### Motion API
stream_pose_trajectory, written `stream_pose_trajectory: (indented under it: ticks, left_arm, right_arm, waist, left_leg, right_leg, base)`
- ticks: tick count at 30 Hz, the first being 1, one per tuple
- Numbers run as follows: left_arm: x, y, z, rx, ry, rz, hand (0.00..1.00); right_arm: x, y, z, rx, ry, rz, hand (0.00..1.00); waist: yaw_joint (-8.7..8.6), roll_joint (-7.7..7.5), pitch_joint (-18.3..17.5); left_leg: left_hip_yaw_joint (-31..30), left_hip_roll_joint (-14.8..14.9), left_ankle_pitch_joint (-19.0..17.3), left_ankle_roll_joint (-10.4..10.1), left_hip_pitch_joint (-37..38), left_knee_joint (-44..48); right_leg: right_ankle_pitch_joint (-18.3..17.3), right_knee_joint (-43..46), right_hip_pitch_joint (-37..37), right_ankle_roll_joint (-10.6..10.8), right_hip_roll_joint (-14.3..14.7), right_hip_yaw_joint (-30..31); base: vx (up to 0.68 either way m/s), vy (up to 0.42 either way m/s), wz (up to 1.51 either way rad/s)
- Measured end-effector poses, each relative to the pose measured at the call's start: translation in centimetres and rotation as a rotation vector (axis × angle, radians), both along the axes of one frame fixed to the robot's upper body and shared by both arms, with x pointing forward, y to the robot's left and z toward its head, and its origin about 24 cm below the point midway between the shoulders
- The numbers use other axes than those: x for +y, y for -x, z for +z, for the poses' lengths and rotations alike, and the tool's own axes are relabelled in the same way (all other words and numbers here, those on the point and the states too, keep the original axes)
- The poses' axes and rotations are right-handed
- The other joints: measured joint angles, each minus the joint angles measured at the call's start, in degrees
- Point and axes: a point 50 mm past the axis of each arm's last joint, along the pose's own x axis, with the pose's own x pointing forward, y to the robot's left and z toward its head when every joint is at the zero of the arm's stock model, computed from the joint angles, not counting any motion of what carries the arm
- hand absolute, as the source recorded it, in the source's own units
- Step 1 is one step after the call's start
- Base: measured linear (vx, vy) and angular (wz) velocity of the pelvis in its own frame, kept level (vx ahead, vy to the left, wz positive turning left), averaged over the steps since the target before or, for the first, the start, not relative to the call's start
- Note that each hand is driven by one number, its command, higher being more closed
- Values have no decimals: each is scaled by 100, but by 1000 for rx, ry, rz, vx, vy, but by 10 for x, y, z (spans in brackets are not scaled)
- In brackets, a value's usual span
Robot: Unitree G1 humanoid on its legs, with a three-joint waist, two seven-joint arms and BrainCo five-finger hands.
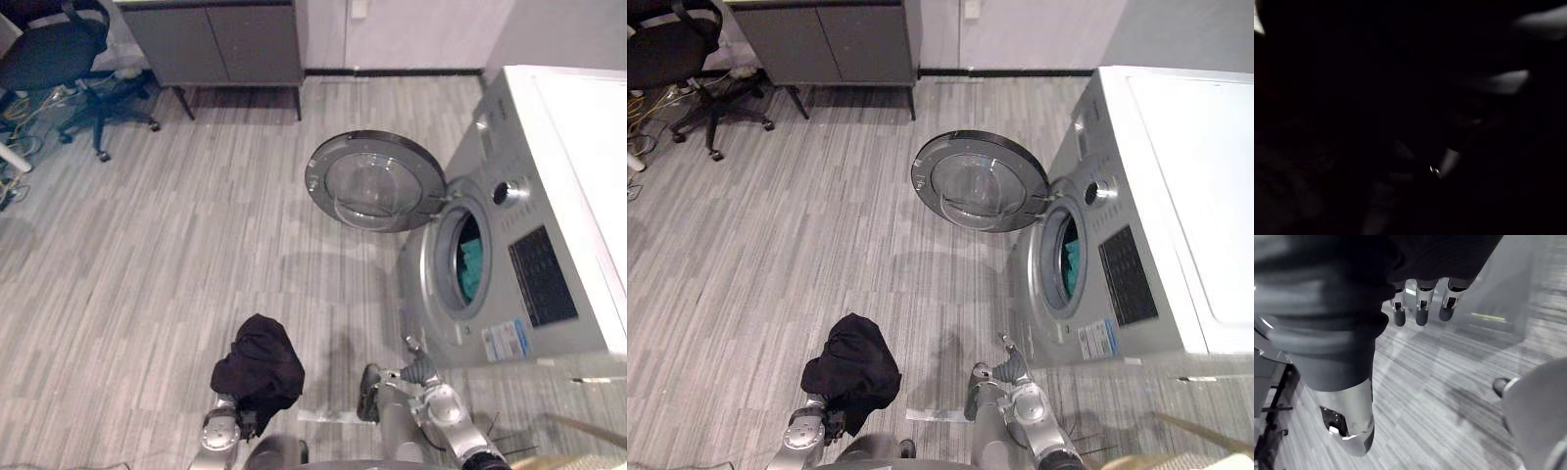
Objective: Pick up the laundry basket with both hands and put the clothes into the washing machine.
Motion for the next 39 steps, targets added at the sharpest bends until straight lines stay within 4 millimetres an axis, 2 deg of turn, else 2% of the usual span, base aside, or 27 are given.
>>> stream_pose_trajectory:
  ticks: [1, 4, 5, 7, 8, 10, 11, 13, 14, 15, 16, 17, 18, 19, 20, 21, 23, 24, 26, 28, 30, 32, 33, 34, 36, 38, 39]
  left_arm:
    - [-2, 2, -1, 6, 9, -1, 100]
    - [-9, -4, 1, -8, 25, -38, 100]
    - [-12, -9, 3, -21, 33, -44, 100]
    - [-15, -13, 4, -33, 39, -47, 100]
    - [-19, -16, 5, -41, 45, -56, 100]
    - [-22, -21, 7, -51, 46, -76, 100]
    - [-25, -25, 9, -62, 49, -87, 100]
    - [-33, -25, 9, -61, 63, -102, 100]
    - [-36, -30, 9, -55, 58, -137, 100]
    - [-36, -31, 9, -59, 54, -152, 100]
    - [-30, -35, 11, -64, 30, -175, 100]
    - [-25, -37, 13, -69, 8, -188, 100]
    - [-23, -37, 13, -68, 2, -189, 100]
    - [-19, -37, 14, -69, -8, -188, 100]
    - [-14, -37, 16, -79, -19, -179, 100]
    - [-12, -38, 17, -84, -22, -176, 100]
    - [-7, -38, 18, -89, -30, -160, 100]
    - [-3, -38, 20, -100, -31, -139, 100]
    - [-1, -43, 24, -116, -36, -138, 100]
    - [-1, -44, 24, -118, -36, -138, 100]
    - [-2, -42, 23, -112, -34, -137, 100]
    - [-3, -43, 23, -111, -28, -118, 100]
    - [-6, -46, 24, -120, -8, -98, 100]
    - [-7, -46, 24, -123, 1, -88, 100]
    - [-10, -47, 25, -133, 14, -67, 100]
    - [-10, -54, 30, -158, 17, -58, 100]
    - [-6, -60, 36, -193, 38, -2, 100]
  right_arm:
    - [3, -2, 1, -6, -6, 6, 0]
    - [6, -4, 2, -13, -15, 2, 0]
    - [4, -6, 3, -20, -11, -3, 0]
    - [1, -10, 6, -33, -13, -21, 0]
    - [0, -11, 6, -38, -17, -34, 0]
    - [1, -11, 7, -41, -25, -47, 0]
    - [2, -9, 5, -39, -22, -55, 0]
    - [-2, -7, 5, -40, -8, -57, 0]
    - [-4, -6, 5, -37, -6, -71, 0]
    - [-3, -4, 5, -39, -12, -70, 0]
    - [5, 4, 1, -23, -35, -72, 0]
    - [12, 6, -1, -15, -56, -73, 0]
    - [13, 8, -2, -11, -61, -73, 0]
    - [16, 8, -2, -10, -65, -68, 0]
    - [18, 5, -2, -9, -67, -59, 0]
    - [19, 4, -2, -9, -68, -57, 0]
    - [20, 3, -2, -7, -68, -51, 0]
    - [21, 1, -2, -6, -67, -47, 0]
    - [19, 4, -6, 14, -59, -50, 0]
    - [13, 11, -9, 34, -47, -59, 0]
    - [9, 13, -10, 40, -37, -63, 0]
    - [5, 16, -12, 48, -39, -80, 0]
    - [-2, 18, -13, 56, -40, -116, 0]
    - [-4, 17, -12, 53, -41, -124, 0]
    - [-17, 13, -9, 36, -26, -156, 0]
    - [-22, 12, -7, 28, -16, -174, 0]
    - [-26, 7, -4, 11, -3, -178, 0]
  waist:
    - [129, 32, 40]
    - [147, -116, 131]
    - [150, -126, 134]
    - [153, -130, 144]
    - [163, -137, 157]
    - [175, -184, 188]
    - [170, -136, 185]
    - [169, 171, 164]
    - [153, 150, 270]
    - [157, 62, 246]
    - [149, -194, 208]
    - [142, -316, 153]
    - [144, -327, 150]
    - [142, -328, 149]
    - [141, -330, 149]
    - [136, -331, 149]
    - [161, -340, 146]
    - [119, -327, 151]
    - [92, -329, 150]
    - [-8, -326, 148]
    - [-42, -304, 141]
    - [-42, -309, 166]
    - [-55, -249, 222]
    - [-43, -205, 268]
    - [-47, -150, 424]
    - [-73, -78, 472]
    - [-57, -61, 526]
  left_leg:
    - [322, 359, -88, 132, -277, 946]
    - [565, 467, -292, 438, -534, 1198]
    - [570, 446, -351, 528, -734, 852]
    - [338, 298, -363, 542, -950, 79]
    - [-132, 113, -347, 514, -1060, -652]
    - [-973, -153, -201, 287, -1084, -1629]
    - [-1624, -251, 47, 51, -1056, -2304]
    - [-2083, -35, 821, -63, -1026, -2669]
    - [-1821, -44, 896, 55, -1115, -2277]
    - [-1686, -95, 784, 133, -1088, -2315]
    - [-1290, -241, 688, 277, -1069, -2338]
    - [-876, -297, 615, 401, -1047, -2341]
    - [-703, -290, 588, 456, -1023, -2344]
    - [-313, -253, 555, 606, -951, -2382]
    - [175, -157, 566, 750, -839, -2468]
    - [341, -127, 554, 775, -792, -2508]
    - [977, -35, 554, 824, -459, -2731]
    - [1447, 85, 554, 826, -230, -2891]
    - [1818, 205, 559, 816, 64, -3102]
    - [2009, 283, 554, 758, 252, -3178]
    - [2270, 476, 435, 579, 325, -3031]
    - [2303, 882, 277, 479, 7, -2059]
    - [1886, 1143, 286, 486, -424, -960]
    - [1569, 1200, 226, 441, -638, -572]
    - [681, 978, 44, 320, -794, -740]
    - [380, 859, 50, 320, -858, -1275]
    - [289, 820, -72, 217, -847, -1702]
  right_leg:
    - [-96, -228, 414, -131, 267, 101]
    - [-225, -652, 1140, -124, 374, 342]
    - [-221, -819, 1342, -118, 396, 541]
    - [-221, -900, 1464, -113, 400, 846]
    - [-230, -928, 1556, -97, 395, 1113]
    - [-329, -925, 1687, 108, 332, 1441]
    - [-453, -920, 1737, 327, 338, 1706]
    - [-615, -854, 1723, 597, 555, 2082]
    - [-828, -622, 1661, 844, 503, 2394]
    - [-854, -519, 1515, 889, 404, 2434]
    - [-951, -391, 1354, 1005, 149, 2685]
    - [-869, -322, 1146, 1051, -6, 2936]
    - [-794, -312, 1080, 1105, -55, 2969]
    - [-657, -290, 975, 1144, -166, 2829]
    - [-532, -215, 768, 1053, -335, 2179]
    - [-522, -183, 718, 1024, -411, 1828]
    - [-504, -132, 719, 916, -718, 220]
    - [-344, -283, 806, 811, -834, -609]
    - [-205, -358, 906, 728, -878, -1263]
    - [-196, -481, 959, 713, -747, -1123]
    - [-163, -624, 914, 654, -509, -863]
    - [-189, -764, 913, 565, -297, -539]
    - [-119, -756, 931, 514, -165, -310]
    - [-125, -723, 933, 492, -121, -193]
    - [-122, -616, 814, 487, -66, 182]
    - [-110, -504, 617, 529, -31, 435]
    - [-156, -194, 236, 656, 62, 707]
  base:
    - [537, -172, -67]
    - [498, -101, -53]
    - [387, -7, -77]
    - [317, 64, -96]
    - [317, 168, -108]
    - [332, 253, -115]
    - [343, 368, -134]
    - [289, 421, -146]
    - [126, 376, -113]
    - [101, 439, -116]
    - [74, 374, -120]
    - [92, 351, -125]
    - [87, 309, -149]
    - [73, 279, -164]
    - [65, 238, -163]
    - [54, 138, -167]
    - [70, 43, -173]
    - [76, 11, -168]
    - [54, -42, -125]
    - [47, -90, -78]
    - [45, -100, -88]
    - [23, -179, -89]
    - [26, -151, -80]
    - [25, -71, -89]
    - [43, 69, -96]
    - [34, 163, -98]
    - [15, 216, -105]
